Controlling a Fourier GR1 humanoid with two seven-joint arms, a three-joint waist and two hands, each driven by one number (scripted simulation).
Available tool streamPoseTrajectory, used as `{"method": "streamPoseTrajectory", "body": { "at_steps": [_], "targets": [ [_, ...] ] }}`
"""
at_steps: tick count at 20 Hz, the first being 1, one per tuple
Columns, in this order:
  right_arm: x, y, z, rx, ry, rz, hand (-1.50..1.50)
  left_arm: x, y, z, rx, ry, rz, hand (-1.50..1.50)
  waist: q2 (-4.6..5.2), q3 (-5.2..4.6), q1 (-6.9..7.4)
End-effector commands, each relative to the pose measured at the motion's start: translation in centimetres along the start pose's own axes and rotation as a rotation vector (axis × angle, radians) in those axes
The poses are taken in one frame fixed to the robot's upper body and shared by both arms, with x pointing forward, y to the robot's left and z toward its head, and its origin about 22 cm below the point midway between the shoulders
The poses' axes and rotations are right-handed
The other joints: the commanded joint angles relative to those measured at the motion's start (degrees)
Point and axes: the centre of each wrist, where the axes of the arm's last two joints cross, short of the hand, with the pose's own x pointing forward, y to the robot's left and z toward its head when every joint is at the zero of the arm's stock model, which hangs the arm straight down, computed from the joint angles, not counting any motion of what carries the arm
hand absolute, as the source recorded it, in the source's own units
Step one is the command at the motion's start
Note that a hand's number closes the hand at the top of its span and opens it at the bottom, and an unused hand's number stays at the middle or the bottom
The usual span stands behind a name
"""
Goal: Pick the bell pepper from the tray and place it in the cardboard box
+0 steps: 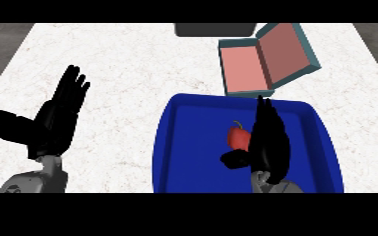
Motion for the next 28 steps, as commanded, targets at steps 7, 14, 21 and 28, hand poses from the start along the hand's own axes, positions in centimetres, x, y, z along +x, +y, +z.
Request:
{"method": "streamPoseTrajectory", "body": {
  "at_steps": [7, 14, 21, 28],
  "targets": [
    [0.5, 2.4, -0.7, -0.001, 0.100, -0.019, -1.50, -1.3, 0.1, 1.6, -0.007, 0.000, 0.012, 0.00, 0.01, 0.00, 0.23],
    [-1.4, 3.8, 1.2, -0.001, 0.083, -0.001, -1.50, 1.3, -1.1, 0.5, 0.004, -0.008, 0.011, 0.00, -0.04, 0.01, -0.05],
    [0.2, 3.1, -0.3, -0.040, -0.005, 0.107, 1.50, -1.7, -0.4, 0.8, -0.009, 0.004, -0.004, 0.00, -0.01, -0.01, -0.06],
    [3.2, 5.1, -0.7, -0.070, -0.092, 0.189, 1.50, 0.4, 0.6, 0.6, -0.001, -0.001, 0.011, 0.00, 0.10, 0.01, 0.86]
  ]
}}
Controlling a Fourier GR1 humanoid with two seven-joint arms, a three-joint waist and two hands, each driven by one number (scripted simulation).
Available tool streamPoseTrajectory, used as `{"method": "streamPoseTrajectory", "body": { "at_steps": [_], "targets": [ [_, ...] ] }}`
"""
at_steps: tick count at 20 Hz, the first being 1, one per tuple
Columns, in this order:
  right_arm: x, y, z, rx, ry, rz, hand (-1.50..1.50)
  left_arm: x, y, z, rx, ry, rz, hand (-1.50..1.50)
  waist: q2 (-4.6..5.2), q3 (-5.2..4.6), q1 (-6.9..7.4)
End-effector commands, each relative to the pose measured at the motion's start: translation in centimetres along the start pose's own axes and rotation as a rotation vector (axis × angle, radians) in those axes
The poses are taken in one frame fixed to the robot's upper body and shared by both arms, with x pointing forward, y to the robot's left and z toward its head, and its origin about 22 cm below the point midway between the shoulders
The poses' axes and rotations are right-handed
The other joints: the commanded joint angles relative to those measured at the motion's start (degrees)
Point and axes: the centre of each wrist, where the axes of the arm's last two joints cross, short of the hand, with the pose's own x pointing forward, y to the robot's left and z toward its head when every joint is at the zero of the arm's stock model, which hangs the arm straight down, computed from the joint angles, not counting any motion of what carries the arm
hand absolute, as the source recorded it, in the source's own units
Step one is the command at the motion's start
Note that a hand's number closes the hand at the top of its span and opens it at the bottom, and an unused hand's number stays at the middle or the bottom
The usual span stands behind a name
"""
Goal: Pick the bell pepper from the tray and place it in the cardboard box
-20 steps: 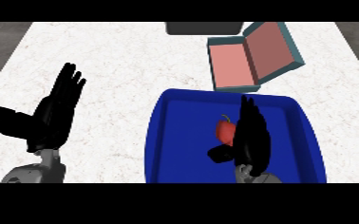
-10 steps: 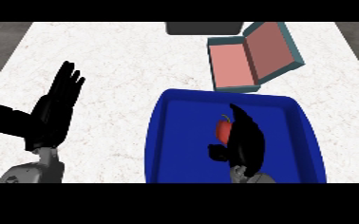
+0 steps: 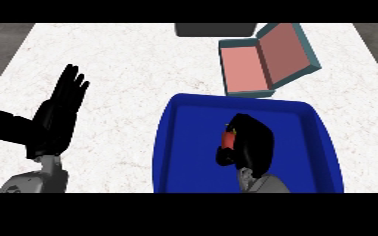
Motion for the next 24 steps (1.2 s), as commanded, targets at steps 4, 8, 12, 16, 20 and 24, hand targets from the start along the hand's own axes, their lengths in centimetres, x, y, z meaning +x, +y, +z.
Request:
{"method": "streamPoseTrajectory", "body": {
  "at_steps": [4, 8, 12, 16, 20, 24],
  "targets": [
    [7.8, 0.1, -0.3, 0.071, -0.247, 0.176, 1.50, 0.6, -3.0, -0.8, -0.127, -0.029, 0.002, 0.00, 2.03, -0.02, 7.78],
    [11.9, -1.8, -0.9, 0.036, -0.358, 0.189, 1.50, 1.7, -4.1, -1.2, -0.166, -0.045, -0.003, 0.00, 1.95, -0.02, 9.81],
    [16.1, -4.5, -1.2, -0.047, -0.414, 0.196, 1.50, 1.4, -4.2, -1.9, -0.171, -0.016, -0.006, 0.00, 1.83, -0.12, 9.70],
    [19.3, -6.2, -0.5, -0.086, -0.470, 0.259, 1.50, 1.2, -4.6, -1.8, -0.177, -0.026, -0.014, 0.00, 1.55, -0.21, 9.72],
    [22.4, -9.3, 0.9, -0.124, -0.514, 0.169, 1.50, 1.1, -5.7, -2.3, -0.166, -0.030, -0.011, 0.00, 1.45, -0.23, 8.80],
    [24.1, -11.6, 1.0, -0.261, -0.430, -0.011, 1.50, 1.5, -4.3, -2.4, -0.145, -0.028, 0.001, 0.00, 0.85, -0.25, 7.97]
  ]
}}
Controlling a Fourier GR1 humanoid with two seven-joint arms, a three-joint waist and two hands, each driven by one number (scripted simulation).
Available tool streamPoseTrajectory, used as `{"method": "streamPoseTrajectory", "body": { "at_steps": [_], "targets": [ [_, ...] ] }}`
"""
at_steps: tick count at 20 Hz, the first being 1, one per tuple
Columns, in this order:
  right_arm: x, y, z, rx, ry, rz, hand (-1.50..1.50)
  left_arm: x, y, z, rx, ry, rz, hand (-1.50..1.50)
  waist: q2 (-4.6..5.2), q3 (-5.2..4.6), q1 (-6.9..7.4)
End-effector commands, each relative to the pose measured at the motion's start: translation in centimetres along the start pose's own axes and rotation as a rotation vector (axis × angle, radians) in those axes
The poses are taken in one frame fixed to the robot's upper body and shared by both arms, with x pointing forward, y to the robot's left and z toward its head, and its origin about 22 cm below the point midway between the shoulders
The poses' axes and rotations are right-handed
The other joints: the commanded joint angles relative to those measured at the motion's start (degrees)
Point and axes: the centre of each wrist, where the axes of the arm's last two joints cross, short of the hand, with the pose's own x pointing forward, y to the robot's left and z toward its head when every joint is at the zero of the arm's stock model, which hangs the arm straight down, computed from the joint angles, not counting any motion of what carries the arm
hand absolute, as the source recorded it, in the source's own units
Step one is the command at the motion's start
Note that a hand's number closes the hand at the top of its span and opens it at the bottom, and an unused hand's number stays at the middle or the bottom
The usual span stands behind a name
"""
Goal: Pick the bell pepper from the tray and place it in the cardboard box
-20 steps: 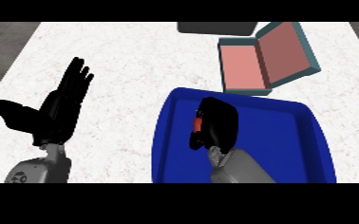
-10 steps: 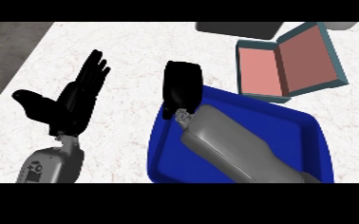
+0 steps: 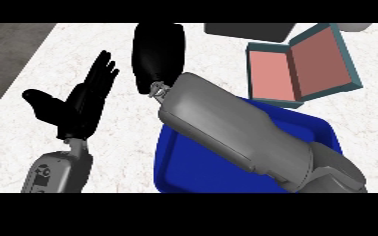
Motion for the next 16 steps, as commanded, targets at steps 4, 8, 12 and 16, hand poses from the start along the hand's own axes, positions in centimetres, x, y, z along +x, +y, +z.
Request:
{"method": "streamPoseTrajectory", "body": {
  "at_steps": [4, 8, 12, 16],
  "targets": [
    [2.6, -3.8, -1.9, -0.234, 0.206, -0.119, 1.50, -0.9, 1.4, 0.5, 0.047, 0.014, -0.016, 0.00, -0.52, -0.06, -1.78],
    [3.0, -5.4, -3.3, -0.289, 0.293, -0.115, 1.50, -1.3, 1.6, 0.8, 0.064, 0.016, 0.003, 0.00, -0.83, -0.01, -3.81],
    [2.4, -6.0, -4.8, -0.321, 0.347, -0.153, 1.50, -2.2, 2.0, 0.9, 0.085, 0.034, 0.010, 0.00, -0.58, 0.03, -5.12],
    [1.7, -5.2, -5.2, -0.283, 0.400, -0.115, 1.50, -1.1, 3.5, 0.9, 0.122, 0.010, -0.006, 0.00, -1.03, 0.10, -6.25]
  ]
}}
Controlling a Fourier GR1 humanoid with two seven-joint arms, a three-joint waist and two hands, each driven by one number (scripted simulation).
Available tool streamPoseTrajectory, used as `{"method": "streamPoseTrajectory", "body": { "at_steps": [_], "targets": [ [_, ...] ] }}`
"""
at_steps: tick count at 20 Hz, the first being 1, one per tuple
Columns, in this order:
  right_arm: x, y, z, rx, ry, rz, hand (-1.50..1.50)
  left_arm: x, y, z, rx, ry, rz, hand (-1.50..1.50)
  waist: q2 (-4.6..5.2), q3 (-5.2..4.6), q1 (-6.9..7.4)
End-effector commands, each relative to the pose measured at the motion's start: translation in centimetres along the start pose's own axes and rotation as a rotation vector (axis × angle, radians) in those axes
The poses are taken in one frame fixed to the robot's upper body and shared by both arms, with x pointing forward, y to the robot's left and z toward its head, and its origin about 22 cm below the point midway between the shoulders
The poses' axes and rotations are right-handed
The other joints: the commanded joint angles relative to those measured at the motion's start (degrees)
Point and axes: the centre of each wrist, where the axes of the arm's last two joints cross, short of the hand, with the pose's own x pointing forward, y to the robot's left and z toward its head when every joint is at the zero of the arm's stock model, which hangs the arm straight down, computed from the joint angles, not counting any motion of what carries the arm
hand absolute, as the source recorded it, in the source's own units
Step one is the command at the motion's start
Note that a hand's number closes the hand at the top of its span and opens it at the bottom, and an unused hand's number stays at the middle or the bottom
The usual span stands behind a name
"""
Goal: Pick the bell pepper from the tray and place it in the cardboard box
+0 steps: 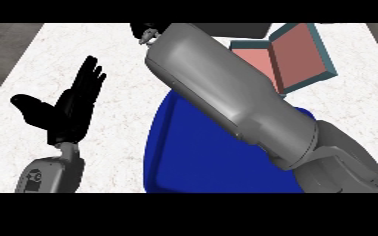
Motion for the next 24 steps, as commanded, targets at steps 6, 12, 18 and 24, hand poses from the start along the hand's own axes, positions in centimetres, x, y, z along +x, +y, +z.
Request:
{"method": "streamPoseTrajectory", "body": {
  "at_steps": [6, 12, 18, 24],
  "targets": [
    [-3.8, 3.1, -3.2, -0.087, 0.224, 0.035, 1.50, 0.6, 1.7, 1.0, 0.040, -0.011, 0.011, 0.00, -0.32, 0.13, -2.44],
    [-7.8, 3.4, -6.7, -0.069, 0.252, 0.131, 1.50, -0.6, 3.1, 1.8, 0.058, -0.002, 0.010, 0.00, -0.07, 0.11, -2.44],
    [-13.1, 6.0, -8.2, 0.002, 0.277, 0.200, 1.50, 0.3, 1.5, 1.0, 0.045, -0.011, 0.003, 0.00, 0.15, 0.14, -2.20],
    [-15.9, 9.0, -7.5, 0.381, 0.413, 0.412, -1.50, -0.7, 1.7, 1.2, 0.032, -0.001, -0.010, 0.00, 0.41, 0.10, -1.92]
  ]
}}
